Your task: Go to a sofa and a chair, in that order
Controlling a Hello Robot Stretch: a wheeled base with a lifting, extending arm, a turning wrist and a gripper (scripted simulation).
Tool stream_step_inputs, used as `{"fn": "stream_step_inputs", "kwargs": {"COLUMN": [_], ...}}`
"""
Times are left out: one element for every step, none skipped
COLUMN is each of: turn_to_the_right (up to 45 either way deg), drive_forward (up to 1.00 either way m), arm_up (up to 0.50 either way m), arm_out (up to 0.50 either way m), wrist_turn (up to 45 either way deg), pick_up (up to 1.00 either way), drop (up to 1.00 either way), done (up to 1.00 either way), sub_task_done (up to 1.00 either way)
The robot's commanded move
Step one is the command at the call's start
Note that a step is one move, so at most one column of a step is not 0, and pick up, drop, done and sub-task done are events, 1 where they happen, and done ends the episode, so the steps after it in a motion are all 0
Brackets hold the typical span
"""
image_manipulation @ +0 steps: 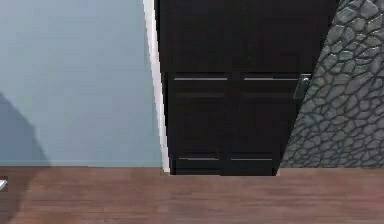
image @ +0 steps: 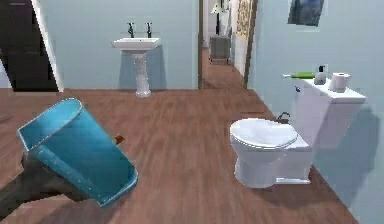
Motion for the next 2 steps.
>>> {"fn": "stream_step_inputs", "kwargs": {"turn_to_the_right": [0.0, 0.0], "drive_forward": [1.00, 0.95], "arm_up": [0.00, 0.00], "arm_out": [0.00, 0.00], "wrist_turn": [0.0, 0.0], "pick_up": [0.00, 0.00], "drop": [0.00, 0.00], "done": [0.00, 0.00], "sub_task_done": [0.00, 0.00]}}
